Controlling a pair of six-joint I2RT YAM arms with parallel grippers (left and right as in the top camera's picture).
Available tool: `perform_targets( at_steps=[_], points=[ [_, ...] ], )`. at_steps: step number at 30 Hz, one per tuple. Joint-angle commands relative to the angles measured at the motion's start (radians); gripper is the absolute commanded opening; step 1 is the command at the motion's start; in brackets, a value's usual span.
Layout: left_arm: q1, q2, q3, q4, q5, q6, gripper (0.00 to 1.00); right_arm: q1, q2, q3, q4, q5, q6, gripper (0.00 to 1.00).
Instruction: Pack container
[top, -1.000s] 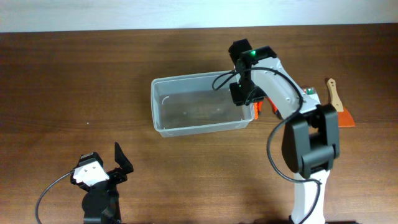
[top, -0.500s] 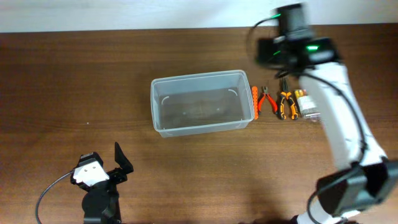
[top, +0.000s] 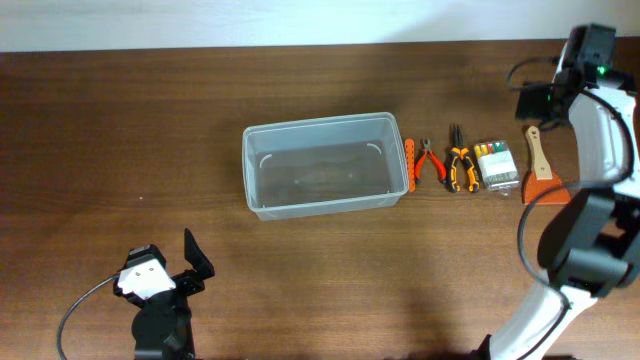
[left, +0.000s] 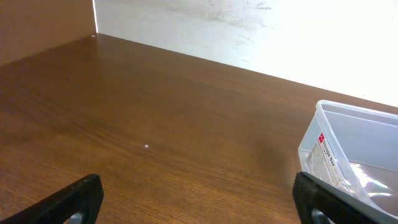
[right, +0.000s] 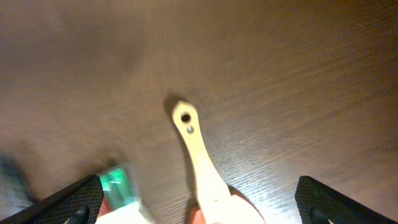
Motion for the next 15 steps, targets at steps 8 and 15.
perform_targets(
  at_steps=[8,15],
  points=[
    [-0.004,-0.004,-0.004,-0.001,-0.004,0.009,0.99,-0.101,0.177,-0.002,-0.009,-0.109,-0.188,0.91],
    [-0.004,-0.004,-0.004,-0.001,-0.004,0.009,0.99,-0.12,0.216,-0.004,-0.013,-0.14,-0.188,0.79]
  ],
)
